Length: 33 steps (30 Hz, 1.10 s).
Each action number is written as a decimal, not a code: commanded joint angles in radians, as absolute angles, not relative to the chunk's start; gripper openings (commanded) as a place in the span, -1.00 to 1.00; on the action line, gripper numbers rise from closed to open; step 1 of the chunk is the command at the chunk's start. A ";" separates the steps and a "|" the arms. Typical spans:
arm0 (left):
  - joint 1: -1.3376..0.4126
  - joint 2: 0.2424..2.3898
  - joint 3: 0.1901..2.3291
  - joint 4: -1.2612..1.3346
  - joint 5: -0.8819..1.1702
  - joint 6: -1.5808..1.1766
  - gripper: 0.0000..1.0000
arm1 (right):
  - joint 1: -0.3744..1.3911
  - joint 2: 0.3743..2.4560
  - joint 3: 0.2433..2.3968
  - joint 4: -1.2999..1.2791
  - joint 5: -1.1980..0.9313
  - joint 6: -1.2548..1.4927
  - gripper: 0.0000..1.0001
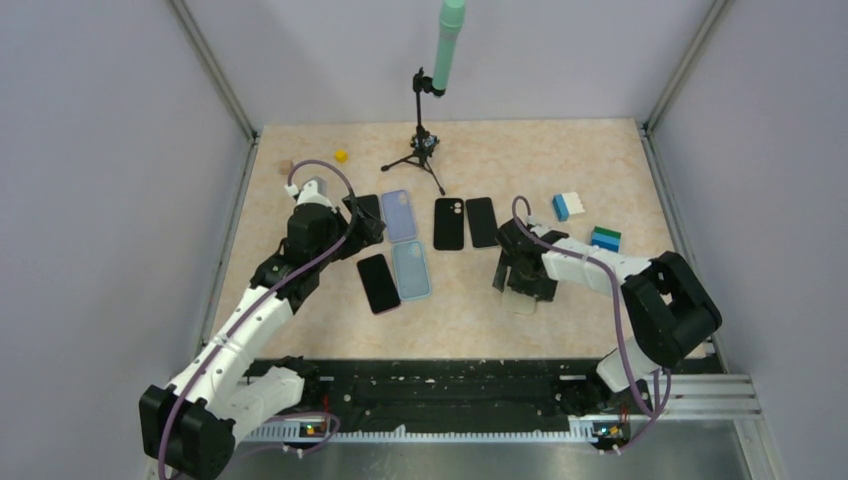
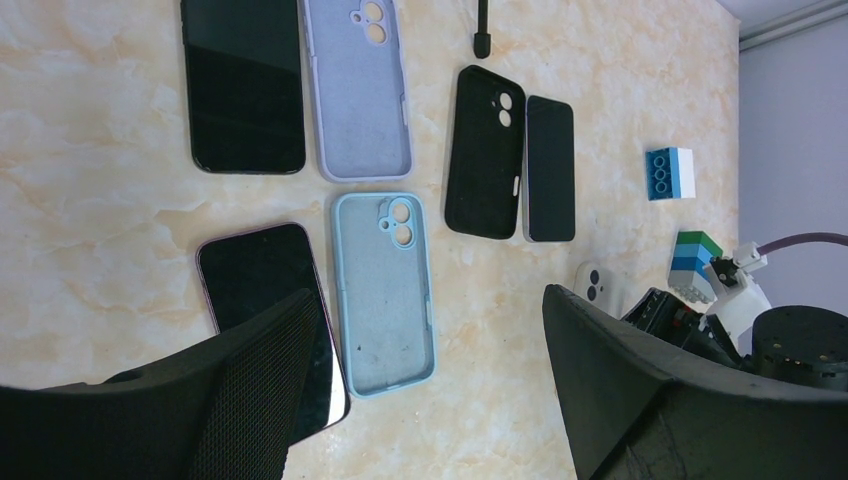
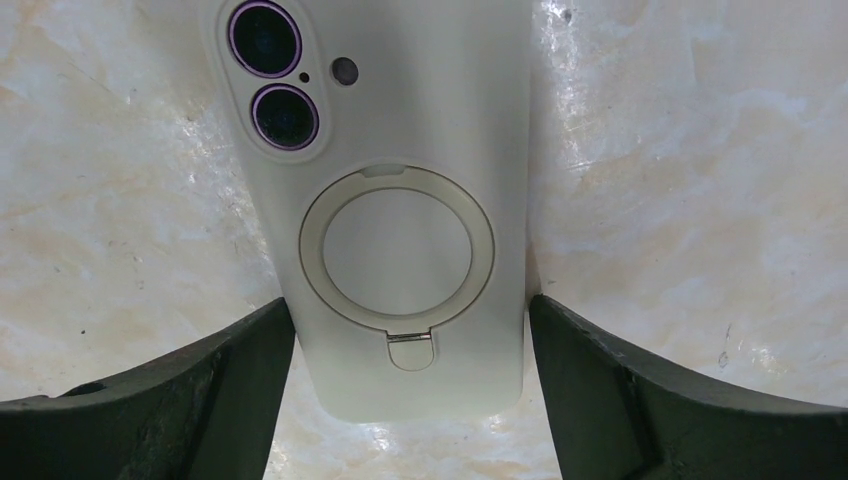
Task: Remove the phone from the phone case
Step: Pick up the phone at the center of the board.
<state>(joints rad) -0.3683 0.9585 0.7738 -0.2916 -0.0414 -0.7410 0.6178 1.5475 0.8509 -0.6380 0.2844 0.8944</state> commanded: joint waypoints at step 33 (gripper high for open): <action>-0.411 1.366 0.787 0.051 0.513 -0.933 0.61 | 0.624 1.364 0.736 -0.048 -0.380 0.715 0.12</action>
